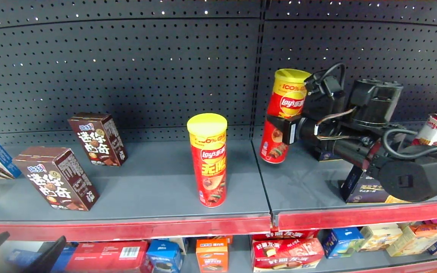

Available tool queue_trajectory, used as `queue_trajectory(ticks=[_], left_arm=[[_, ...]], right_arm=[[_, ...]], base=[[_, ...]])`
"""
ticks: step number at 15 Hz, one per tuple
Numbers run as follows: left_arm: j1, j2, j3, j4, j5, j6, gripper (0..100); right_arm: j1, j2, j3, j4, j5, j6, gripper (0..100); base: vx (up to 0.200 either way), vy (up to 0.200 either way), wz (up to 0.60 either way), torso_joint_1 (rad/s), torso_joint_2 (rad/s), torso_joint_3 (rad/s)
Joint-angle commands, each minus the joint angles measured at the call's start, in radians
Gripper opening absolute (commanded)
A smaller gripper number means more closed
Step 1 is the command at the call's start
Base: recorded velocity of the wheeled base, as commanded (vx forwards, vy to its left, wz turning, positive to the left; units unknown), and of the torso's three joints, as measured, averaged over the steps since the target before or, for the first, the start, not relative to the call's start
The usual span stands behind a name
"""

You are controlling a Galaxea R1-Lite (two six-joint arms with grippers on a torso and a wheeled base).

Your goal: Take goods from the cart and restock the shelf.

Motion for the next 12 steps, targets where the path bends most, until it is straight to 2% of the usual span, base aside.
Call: queue_trajectory(ticks=[1,5,7,12], left_arm=[[0.0,-0.026,0.018,0.001,0.0,-0.004,100],[0.0,-0.029,0.018,0.032,0.0,-0.007,100],[-0.001,-0.048,0.018,0.072,-0.002,-0.007,100],[-0.001,-0.052,0.018,0.079,-0.004,-0.012,100]], right_arm=[[0.006,0.06,-0.03,0.003,0.017,-0.003,0],[0.028,0.123,-0.108,0.01,0.069,-0.003,0],[0.034,0.161,-0.211,0.091,0.105,-0.003,0],[0.046,0.218,-0.317,0.154,0.157,-0.004,0]], base=[[0.0,0.0,0.0,0.0,0.0,0.0],[0.0,0.0,0.0,0.0,0.0,0.0],[0.0,0.0,0.0,0.0,0.0,0.0],[0.0,0.0,0.0,0.0,0.0,0.0]])
